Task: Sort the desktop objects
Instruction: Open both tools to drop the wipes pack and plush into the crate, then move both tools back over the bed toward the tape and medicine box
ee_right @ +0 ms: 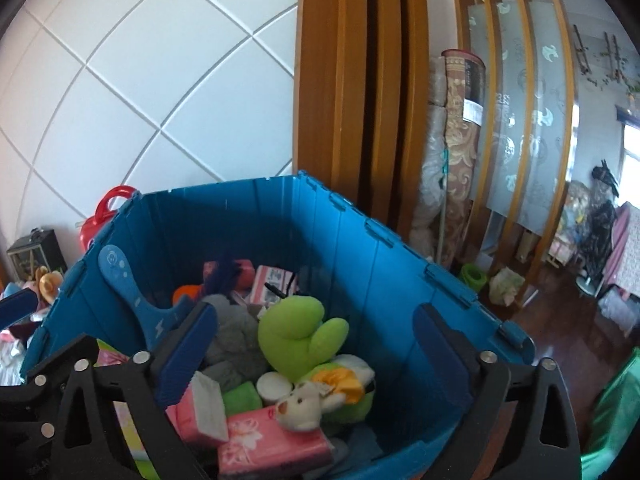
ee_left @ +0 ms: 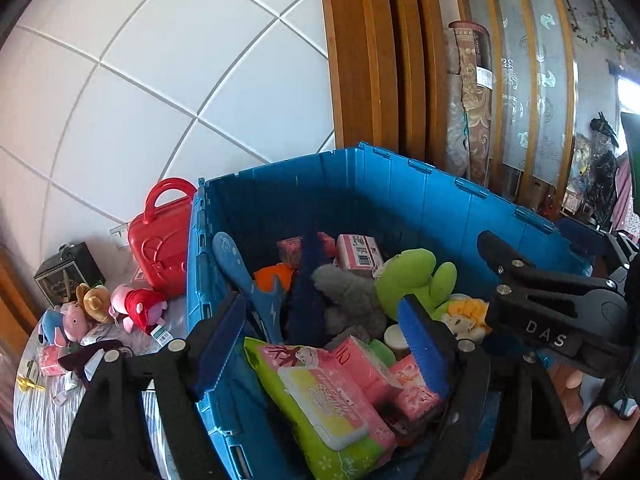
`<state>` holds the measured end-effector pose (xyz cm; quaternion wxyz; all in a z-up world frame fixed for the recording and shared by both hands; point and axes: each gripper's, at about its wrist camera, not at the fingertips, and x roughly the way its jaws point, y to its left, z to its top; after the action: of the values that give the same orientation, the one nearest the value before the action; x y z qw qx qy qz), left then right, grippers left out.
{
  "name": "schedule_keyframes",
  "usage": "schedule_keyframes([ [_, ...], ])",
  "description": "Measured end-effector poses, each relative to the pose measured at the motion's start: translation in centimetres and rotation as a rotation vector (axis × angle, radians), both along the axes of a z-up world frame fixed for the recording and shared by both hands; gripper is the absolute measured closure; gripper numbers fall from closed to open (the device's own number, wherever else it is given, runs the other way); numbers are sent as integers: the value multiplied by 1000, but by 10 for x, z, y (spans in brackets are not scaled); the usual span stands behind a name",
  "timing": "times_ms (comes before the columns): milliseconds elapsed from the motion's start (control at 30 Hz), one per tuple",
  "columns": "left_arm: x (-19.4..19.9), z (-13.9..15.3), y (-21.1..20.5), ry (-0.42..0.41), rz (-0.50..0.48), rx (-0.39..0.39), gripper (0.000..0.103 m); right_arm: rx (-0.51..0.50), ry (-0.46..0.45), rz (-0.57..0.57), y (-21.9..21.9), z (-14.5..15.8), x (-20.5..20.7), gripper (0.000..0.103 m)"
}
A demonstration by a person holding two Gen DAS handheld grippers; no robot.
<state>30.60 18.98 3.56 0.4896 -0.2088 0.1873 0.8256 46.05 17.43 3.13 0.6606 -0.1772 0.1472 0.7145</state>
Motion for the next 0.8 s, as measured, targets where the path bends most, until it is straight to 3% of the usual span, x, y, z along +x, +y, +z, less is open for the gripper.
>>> schedule_keyframes([
  [433,-31,12,-44,9,80,64,24,24,46,52,-25,18,-20,0],
  [633,-64,13,-82,2,143,99,24,72,69,135,-48,35,-57,0],
  [800,-101,11,-126,14,185,117,24,109,77,225,-70,50,-111,0],
])
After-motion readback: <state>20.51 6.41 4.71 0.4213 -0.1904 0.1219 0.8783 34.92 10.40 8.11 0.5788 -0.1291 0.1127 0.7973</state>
